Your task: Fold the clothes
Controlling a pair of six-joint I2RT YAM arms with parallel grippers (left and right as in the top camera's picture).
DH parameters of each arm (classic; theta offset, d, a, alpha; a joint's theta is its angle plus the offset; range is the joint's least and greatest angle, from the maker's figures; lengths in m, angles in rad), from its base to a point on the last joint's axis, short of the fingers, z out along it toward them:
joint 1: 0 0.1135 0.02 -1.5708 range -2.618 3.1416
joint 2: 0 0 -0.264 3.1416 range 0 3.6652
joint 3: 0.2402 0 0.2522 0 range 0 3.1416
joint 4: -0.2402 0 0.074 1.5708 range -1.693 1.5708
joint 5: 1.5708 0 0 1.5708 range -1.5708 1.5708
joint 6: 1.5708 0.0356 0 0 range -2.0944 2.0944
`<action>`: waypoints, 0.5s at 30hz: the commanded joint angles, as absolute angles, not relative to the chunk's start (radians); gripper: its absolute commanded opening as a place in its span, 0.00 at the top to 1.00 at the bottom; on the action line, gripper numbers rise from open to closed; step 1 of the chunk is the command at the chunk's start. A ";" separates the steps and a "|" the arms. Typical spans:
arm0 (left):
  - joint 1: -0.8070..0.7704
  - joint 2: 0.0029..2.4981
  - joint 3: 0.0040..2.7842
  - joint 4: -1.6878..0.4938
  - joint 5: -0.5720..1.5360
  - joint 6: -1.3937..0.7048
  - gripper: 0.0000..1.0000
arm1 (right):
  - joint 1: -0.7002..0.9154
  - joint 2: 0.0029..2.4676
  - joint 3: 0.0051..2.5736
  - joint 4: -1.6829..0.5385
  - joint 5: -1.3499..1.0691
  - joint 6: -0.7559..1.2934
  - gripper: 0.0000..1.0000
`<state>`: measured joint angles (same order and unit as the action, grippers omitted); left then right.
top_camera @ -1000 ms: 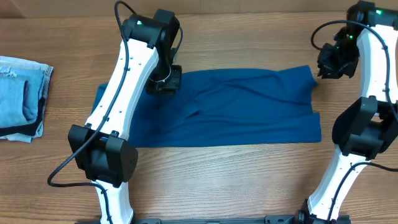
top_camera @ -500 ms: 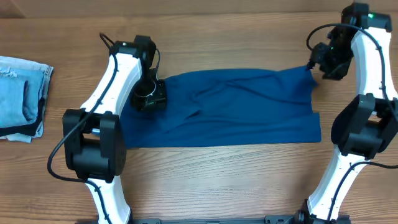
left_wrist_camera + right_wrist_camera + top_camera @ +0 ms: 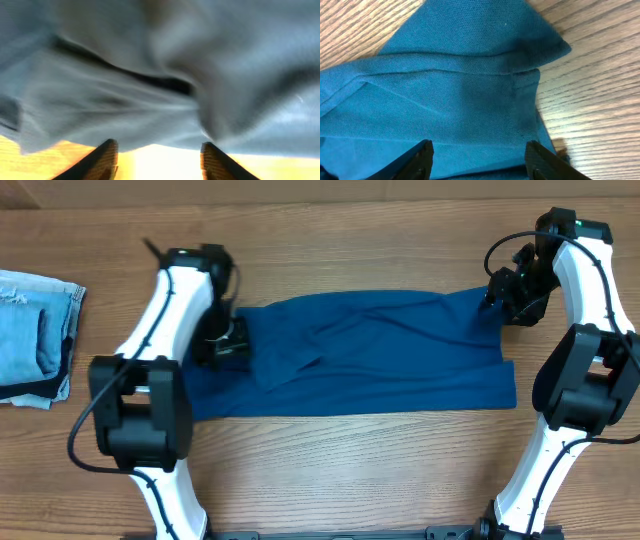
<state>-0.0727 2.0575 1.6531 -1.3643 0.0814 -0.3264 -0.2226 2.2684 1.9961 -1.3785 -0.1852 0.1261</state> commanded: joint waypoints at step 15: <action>0.046 2.020 1.494 -0.936 0.381 -0.367 0.47 | -0.224 2.259 1.996 -1.366 -0.197 0.124 0.37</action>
